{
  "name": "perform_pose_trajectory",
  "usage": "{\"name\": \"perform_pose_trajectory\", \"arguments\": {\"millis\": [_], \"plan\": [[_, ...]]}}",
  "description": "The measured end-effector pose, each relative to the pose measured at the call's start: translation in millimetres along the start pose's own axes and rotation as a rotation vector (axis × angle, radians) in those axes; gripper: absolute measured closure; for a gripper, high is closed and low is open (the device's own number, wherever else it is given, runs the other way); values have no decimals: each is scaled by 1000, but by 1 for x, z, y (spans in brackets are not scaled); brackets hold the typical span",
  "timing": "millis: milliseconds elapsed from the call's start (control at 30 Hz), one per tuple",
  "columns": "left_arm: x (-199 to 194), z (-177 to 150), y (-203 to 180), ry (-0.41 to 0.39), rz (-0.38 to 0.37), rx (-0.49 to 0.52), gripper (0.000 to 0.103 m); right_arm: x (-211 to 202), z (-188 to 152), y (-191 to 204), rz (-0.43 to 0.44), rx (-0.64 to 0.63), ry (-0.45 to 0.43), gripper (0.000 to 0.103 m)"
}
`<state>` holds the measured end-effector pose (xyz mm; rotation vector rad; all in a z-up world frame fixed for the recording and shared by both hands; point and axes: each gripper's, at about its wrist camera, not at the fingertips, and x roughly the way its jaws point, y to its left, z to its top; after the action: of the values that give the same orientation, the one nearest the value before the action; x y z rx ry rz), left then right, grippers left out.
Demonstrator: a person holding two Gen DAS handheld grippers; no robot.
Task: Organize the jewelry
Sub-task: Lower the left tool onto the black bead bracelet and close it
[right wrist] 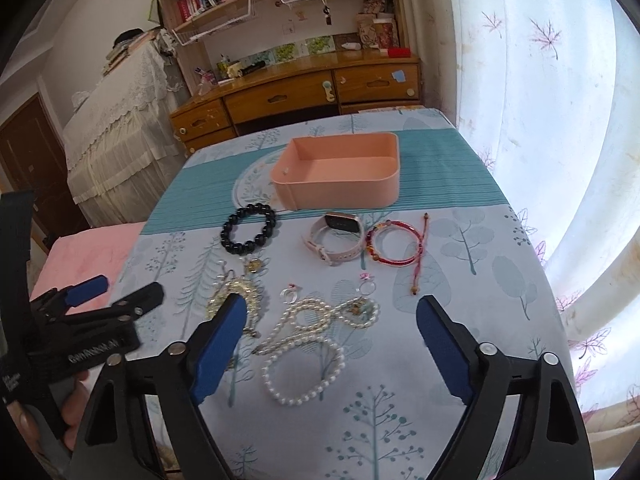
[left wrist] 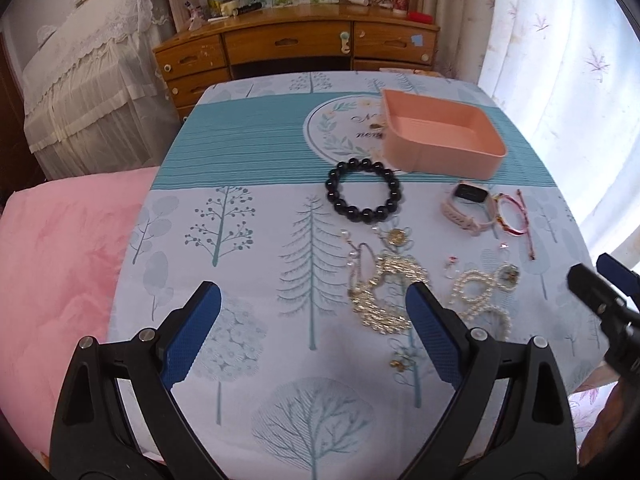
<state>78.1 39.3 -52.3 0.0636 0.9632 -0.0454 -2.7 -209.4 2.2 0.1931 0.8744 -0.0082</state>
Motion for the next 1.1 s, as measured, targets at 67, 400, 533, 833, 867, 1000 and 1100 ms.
{"name": "perform_pose_trajectory", "arguments": {"millis": [67,400,533,833,867,1000,1100], "plan": [[12,8,12,23,4,-10,10,13,7,-9,-6,6,27,23],[84,67,29,117,26,71,11,99,58,-41,69,52,233,53],[121,87,16,191,22,111,12,144,78,-43,93,69,331,66],[177,111,4,298,-2,96,20,199,99,-26,138,102,431,73],[179,111,5,301,-5,97,20,200,101,-21,149,89,431,73],[191,115,-2,321,-5,108,20,206,102,1,170,12,446,73],[202,116,-5,349,-4,106,20,212,99,13,177,-44,463,73]]}}
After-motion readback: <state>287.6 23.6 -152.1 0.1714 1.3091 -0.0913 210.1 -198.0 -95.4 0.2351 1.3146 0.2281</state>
